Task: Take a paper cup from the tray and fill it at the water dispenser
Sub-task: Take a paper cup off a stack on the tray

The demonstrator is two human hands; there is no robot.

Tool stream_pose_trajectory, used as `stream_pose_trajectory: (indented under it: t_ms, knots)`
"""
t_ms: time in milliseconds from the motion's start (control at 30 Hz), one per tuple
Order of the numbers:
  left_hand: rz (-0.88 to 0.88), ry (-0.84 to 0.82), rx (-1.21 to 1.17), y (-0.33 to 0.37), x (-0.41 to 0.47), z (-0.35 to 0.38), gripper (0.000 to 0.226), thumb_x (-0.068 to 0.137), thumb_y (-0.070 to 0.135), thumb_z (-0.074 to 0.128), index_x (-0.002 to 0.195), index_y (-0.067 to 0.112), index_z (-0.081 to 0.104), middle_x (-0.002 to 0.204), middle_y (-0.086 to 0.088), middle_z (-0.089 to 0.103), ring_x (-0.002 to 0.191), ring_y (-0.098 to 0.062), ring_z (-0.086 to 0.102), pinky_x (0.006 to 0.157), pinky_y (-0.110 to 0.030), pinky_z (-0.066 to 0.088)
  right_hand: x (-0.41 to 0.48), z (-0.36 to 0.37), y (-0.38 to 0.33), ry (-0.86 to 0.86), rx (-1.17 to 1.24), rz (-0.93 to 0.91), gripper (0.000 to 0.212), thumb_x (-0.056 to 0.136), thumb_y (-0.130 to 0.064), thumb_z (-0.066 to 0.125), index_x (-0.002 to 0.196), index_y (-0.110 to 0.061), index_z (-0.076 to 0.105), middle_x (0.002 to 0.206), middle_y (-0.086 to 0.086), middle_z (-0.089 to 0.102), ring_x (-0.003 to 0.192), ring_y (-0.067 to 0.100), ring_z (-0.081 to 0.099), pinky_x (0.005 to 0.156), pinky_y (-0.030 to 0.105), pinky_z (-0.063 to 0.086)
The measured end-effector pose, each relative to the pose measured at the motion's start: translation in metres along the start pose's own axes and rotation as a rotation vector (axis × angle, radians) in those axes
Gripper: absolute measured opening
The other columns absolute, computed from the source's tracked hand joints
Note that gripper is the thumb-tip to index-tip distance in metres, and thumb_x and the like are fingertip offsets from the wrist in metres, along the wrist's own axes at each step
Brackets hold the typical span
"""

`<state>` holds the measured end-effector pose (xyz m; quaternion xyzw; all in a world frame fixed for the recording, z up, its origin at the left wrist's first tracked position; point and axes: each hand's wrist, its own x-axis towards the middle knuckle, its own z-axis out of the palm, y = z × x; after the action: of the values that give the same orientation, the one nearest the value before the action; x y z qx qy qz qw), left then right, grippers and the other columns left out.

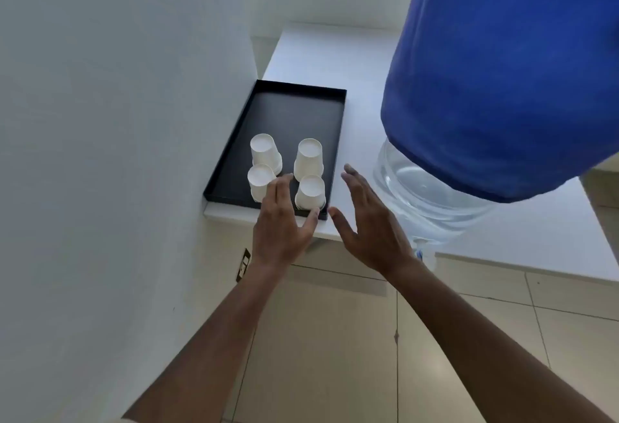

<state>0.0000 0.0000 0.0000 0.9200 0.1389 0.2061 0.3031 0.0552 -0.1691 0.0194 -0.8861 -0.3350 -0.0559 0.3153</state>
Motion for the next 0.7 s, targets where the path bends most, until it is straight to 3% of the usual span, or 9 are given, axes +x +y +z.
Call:
stream_pose_trajectory:
  t_ms: [233, 433, 567, 700]
  knots:
    - [-0.179, -0.076, -0.07, -0.019, 0.013, 0.03, 0.083, 0.084, 0.042, 0.078, 0.151, 0.01, 0.041, 0.147, -0.006, 0.049, 0.095, -0.036, 0.068, 0.077, -0.043, 0.058, 0.041, 0.036, 0.009, -0.08, 0.062, 0.149, 0.073, 0.093, -0.032, 0.075, 0.152, -0.004, 0.042, 0.159, 0.014, 0.052, 0.137, 0.036, 0.06, 0.108, 0.041, 0.051]
    - [-0.247, -0.077, -0.116, -0.036, 0.019, 0.051, 0.08, 0.083, 0.033, 0.078, 0.15, 0.007, 0.043, 0.144, -0.01, 0.052, 0.106, -0.035, 0.067, 0.082, -0.04, 0.054, 0.058, 0.064, 0.021, -0.109, 0.144, 0.282, 0.067, 0.083, -0.028, 0.084, 0.138, -0.007, 0.053, 0.124, 0.01, 0.072, 0.109, 0.034, 0.069, 0.084, 0.03, 0.046]
    - [-0.289, -0.06, -0.153, -0.039, 0.021, 0.059, 0.076, 0.083, 0.028, 0.074, 0.15, 0.004, 0.044, 0.147, -0.016, 0.056, 0.128, -0.035, 0.058, 0.093, -0.04, 0.05, 0.066, 0.076, 0.025, -0.122, 0.173, 0.304, 0.066, 0.08, -0.025, 0.085, 0.137, -0.008, 0.055, 0.119, 0.011, 0.075, 0.102, 0.035, 0.07, 0.085, 0.037, 0.053]
    - [-0.324, -0.01, -0.247, -0.035, 0.021, 0.065, 0.065, 0.076, 0.034, 0.07, 0.135, 0.011, 0.056, 0.122, -0.009, 0.068, 0.107, -0.033, 0.064, 0.078, -0.031, 0.046, 0.069, 0.082, 0.026, -0.109, 0.225, 0.351, 0.058, 0.077, -0.021, 0.083, 0.13, -0.013, 0.061, 0.11, 0.009, 0.078, 0.097, 0.033, 0.071, 0.084, 0.042, 0.057]
